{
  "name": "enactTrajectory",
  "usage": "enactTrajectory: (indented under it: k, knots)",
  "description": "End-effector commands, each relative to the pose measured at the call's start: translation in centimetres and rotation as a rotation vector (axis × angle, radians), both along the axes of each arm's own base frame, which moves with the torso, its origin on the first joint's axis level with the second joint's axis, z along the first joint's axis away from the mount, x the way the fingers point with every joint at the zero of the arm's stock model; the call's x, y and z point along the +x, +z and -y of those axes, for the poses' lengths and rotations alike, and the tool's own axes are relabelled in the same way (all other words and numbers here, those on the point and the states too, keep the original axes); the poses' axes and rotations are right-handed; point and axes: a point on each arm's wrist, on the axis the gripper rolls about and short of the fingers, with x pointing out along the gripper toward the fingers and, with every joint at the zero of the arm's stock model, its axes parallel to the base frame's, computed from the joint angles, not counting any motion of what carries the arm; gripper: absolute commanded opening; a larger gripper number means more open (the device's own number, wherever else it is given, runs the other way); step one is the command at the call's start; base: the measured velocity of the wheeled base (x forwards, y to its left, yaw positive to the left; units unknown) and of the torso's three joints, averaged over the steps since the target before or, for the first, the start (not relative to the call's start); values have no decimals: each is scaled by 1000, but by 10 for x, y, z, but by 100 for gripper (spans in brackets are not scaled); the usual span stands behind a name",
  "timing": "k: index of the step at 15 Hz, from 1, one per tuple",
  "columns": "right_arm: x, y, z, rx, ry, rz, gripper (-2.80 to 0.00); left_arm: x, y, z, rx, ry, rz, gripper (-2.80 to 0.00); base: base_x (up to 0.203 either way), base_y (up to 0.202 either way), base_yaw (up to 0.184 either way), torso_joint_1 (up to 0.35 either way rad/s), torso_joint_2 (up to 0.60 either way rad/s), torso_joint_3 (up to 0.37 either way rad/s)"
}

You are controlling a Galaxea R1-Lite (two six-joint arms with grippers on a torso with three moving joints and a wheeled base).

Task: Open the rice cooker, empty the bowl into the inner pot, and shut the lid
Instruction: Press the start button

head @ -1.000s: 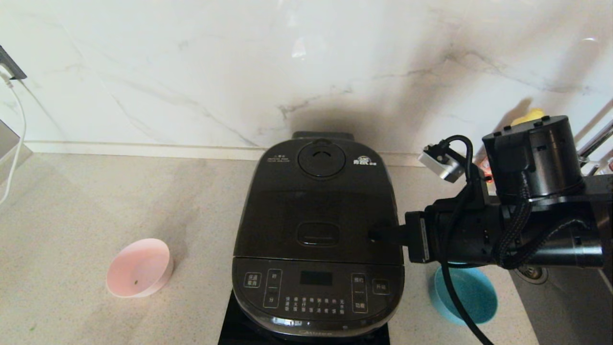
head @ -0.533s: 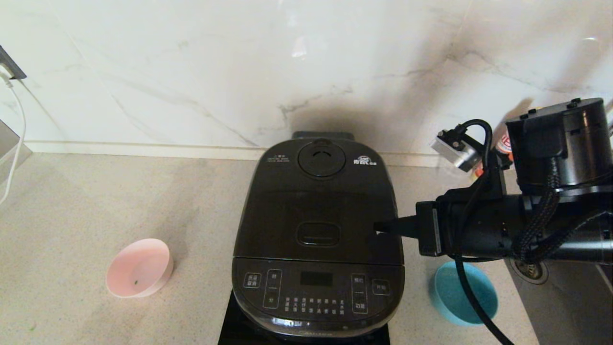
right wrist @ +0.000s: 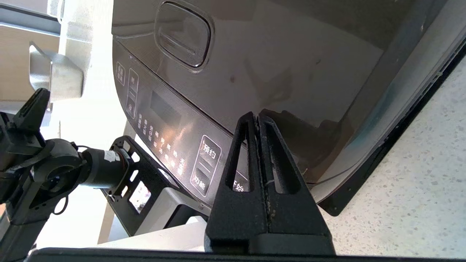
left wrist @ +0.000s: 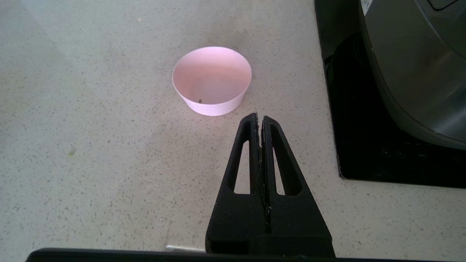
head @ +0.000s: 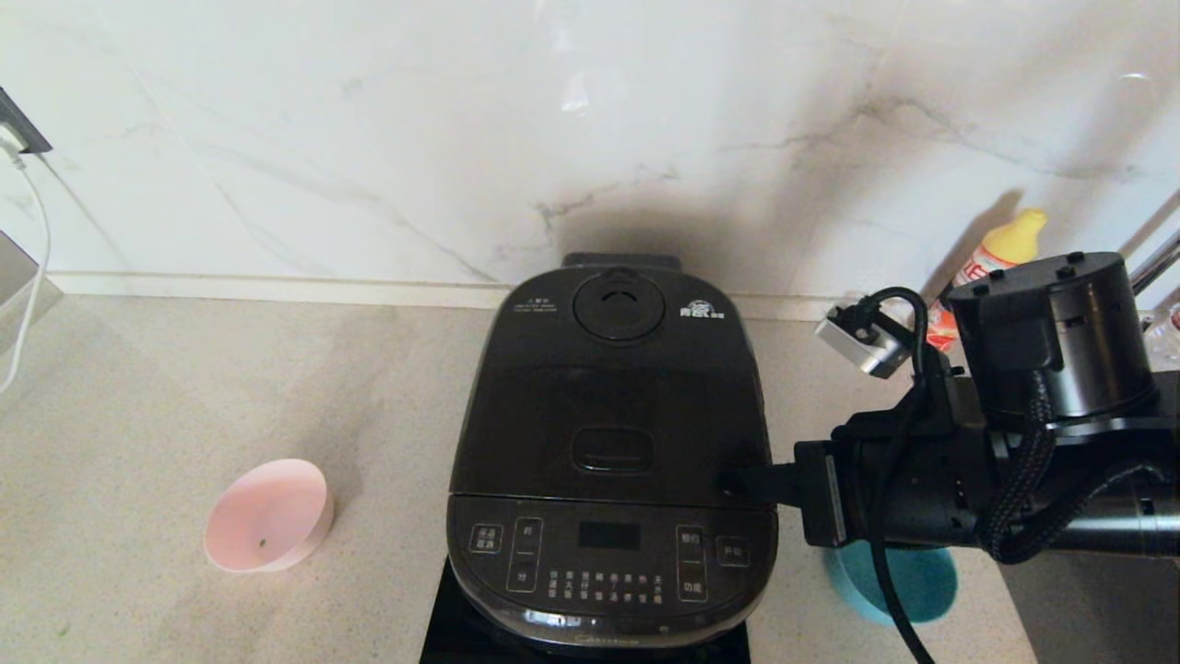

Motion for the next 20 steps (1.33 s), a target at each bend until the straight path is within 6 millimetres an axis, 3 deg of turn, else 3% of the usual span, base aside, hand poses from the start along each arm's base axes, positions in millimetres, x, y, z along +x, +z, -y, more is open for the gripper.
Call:
enactTrajectory:
  k: [1,8,20]
  knots:
    - [2,-3,-1,-11,-9,-13,-280,1,-3,0,0,0,-11,-280,0,0,0,0,0,0]
    - [-4,9,4,9,-21,22,-280,1,-2,0,0,1,-10,-280,0,0,0,0,0,0]
    - [6,-4,0,-51,-87,-2,-280,1,-2,0,0,0,-10,-280,0,0,0,0,0,0]
